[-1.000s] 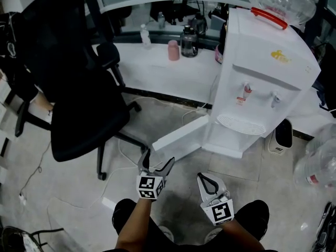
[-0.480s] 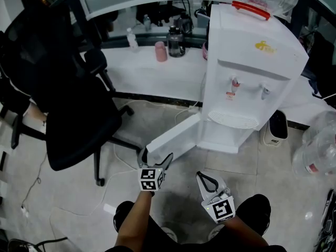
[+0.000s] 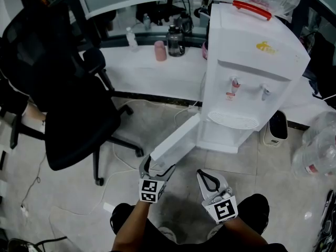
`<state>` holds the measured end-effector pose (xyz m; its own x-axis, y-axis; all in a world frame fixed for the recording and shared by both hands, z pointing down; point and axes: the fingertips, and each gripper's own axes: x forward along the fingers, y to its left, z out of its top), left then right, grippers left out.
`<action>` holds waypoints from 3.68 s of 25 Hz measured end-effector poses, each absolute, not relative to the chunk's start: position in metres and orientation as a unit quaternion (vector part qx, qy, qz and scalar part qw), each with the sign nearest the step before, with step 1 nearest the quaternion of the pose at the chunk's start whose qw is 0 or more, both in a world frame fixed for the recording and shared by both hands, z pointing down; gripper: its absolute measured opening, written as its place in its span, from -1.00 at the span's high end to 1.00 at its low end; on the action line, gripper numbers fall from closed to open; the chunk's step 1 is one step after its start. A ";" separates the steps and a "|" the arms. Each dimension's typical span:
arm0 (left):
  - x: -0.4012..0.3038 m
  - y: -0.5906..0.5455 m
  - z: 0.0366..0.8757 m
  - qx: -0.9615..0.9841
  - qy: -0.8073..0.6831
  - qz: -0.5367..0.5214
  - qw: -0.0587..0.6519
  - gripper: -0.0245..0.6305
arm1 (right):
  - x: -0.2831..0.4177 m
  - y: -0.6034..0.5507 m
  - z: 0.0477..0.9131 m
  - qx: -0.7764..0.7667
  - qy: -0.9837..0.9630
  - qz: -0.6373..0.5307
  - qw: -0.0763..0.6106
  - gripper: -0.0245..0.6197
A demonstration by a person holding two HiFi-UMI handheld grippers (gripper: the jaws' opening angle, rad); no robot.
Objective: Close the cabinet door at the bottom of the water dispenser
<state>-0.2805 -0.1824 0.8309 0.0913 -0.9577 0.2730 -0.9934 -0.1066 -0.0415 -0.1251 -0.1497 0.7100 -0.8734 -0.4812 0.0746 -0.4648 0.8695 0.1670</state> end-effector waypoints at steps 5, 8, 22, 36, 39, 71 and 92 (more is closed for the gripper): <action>-0.245 -0.157 0.836 0.765 -0.627 0.130 0.074 -0.53 | -0.115 -0.158 0.721 0.266 -0.961 -0.022 0.067 0.91; -0.219 -0.143 0.836 0.782 -0.604 0.134 0.076 -0.52 | -0.101 -0.166 0.729 0.284 -0.956 -0.009 0.080 0.91; -0.124 -0.119 0.839 0.844 -0.512 0.142 0.074 -0.43 | -0.020 -0.182 0.742 0.359 -0.927 -0.014 0.106 0.91; -0.039 -0.145 0.841 0.899 -0.414 0.134 0.059 -0.33 | 0.046 -0.195 0.755 0.425 -0.898 0.001 0.109 0.91; -0.025 -0.151 0.841 0.904 -0.402 0.135 0.055 -0.32 | 0.057 -0.195 0.758 0.432 -0.895 0.006 0.110 0.91; 0.065 -0.277 0.836 0.914 -0.381 0.136 0.024 0.10 | 0.118 -0.227 0.769 0.480 -0.874 0.025 0.074 0.91; 0.062 -0.360 0.826 0.899 -0.412 0.149 0.011 0.05 | 0.110 -0.217 0.762 0.453 -0.887 -0.019 0.089 0.91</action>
